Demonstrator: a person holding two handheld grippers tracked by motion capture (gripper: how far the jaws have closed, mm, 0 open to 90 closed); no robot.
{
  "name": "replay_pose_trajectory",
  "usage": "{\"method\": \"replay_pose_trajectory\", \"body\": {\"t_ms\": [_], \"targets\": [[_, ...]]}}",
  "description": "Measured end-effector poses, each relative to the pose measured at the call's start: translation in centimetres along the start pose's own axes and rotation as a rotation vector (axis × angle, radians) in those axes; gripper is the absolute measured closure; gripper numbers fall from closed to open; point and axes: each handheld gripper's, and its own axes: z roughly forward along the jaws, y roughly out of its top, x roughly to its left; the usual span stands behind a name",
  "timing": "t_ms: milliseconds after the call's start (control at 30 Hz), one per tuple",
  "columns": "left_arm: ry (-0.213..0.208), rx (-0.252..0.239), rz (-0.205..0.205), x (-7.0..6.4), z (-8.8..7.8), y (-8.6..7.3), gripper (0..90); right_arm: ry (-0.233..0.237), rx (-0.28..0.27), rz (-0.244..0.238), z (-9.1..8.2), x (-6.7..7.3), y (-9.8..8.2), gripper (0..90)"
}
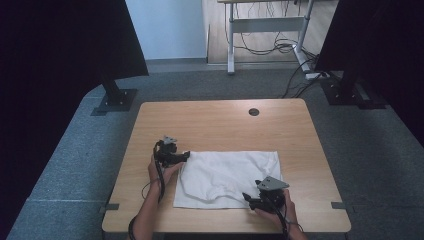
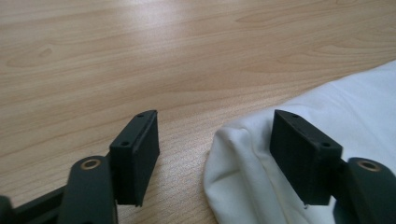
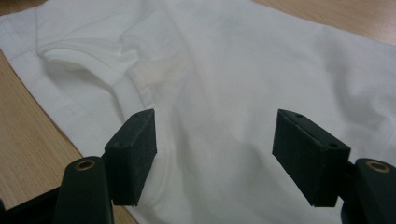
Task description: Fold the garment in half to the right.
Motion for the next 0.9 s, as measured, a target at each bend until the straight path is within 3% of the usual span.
{"method": "replay_pose_trajectory", "body": {"t_ms": [167, 300, 433, 700, 900], "targets": [[-0.052, 0.002, -0.039, 0.5, 0.3, -0.4, 40.7, -0.003, 0.001, -0.007, -0.1, 0.1, 0.0, 29.8], [-0.062, 0.004, -0.043, 0.6, 0.2, -0.5, 47.7, -0.008, 0.0, -0.007, -0.2, 0.0, 0.0, 29.8], [-0.076, 0.022, -0.05, 0.2, 0.0, -0.4, 60.9, -0.009, 0.001, -0.009, -0.1, 0.2, 0.0, 29.8], [0.01, 0.052, 0.034, -1.6, -0.4, 0.3, 76.2, -0.011, 0.005, -0.017, 0.0, 0.3, 0.0, 29.8], [0.043, 0.052, 0.065, -2.4, -0.8, 0.6, 79.5, -0.013, -0.004, -0.016, 0.0, 0.5, 0.0, 30.0]]}}
